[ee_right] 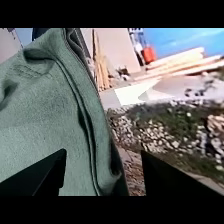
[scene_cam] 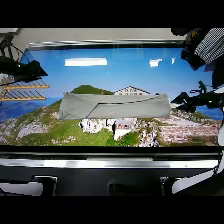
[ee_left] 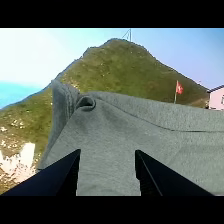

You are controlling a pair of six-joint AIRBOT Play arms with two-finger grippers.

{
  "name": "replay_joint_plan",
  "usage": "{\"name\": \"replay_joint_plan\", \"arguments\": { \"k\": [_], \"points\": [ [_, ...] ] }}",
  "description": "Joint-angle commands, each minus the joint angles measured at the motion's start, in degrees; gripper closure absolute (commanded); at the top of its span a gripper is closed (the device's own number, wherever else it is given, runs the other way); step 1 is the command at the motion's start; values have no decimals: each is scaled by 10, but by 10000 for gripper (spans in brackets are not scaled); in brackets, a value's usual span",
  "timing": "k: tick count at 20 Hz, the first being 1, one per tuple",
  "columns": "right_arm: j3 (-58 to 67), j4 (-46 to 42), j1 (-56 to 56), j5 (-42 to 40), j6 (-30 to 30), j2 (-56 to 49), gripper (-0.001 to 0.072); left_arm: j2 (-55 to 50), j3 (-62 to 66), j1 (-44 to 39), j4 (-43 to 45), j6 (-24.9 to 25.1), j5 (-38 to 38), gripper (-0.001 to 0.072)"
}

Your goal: Fold the clothes and pants, and hang the long-sleeved shirts on hangers.

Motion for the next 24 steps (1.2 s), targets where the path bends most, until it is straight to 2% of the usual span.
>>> {"name": "replay_joint_plan", "arguments": {
  "k": [1,5,6,9,10,11,13,17,20,24],
  "points": [
    [1,21,13,-2,-16,-24,176,4,1,0,7,-1,-8,303],
    [1,4,59,0,-12,-40,179,3,1,0,7,-1,-8,303],
    [1,-9,73,0,-10,-40,201,3,1,0,7,-1,-8,303],
    [1,-17,102,5,-12,-38,538,3,1,0,7,-1,-9,308],
    [1,-14,106,7,-11,-28,657,3,1,0,7,-1,-9,335],
    [1,-14,106,7,-4,-13,678,2,1,0,6,-1,-9,351],
    [2,-24,101,6,23,32,679,-1,-5,-7,4,-1,-8,693],
    [2,-79,96,54,71,136,679,-26,-61,-57,-34,-24,16,689],
    [2,-120,96,79,101,196,679,-68,-130,-131,-117,-37,97,690],
    [2,-170,96,77,135,254,680,-157,-139,-243,-235,-37,183,691]
  ]
}}
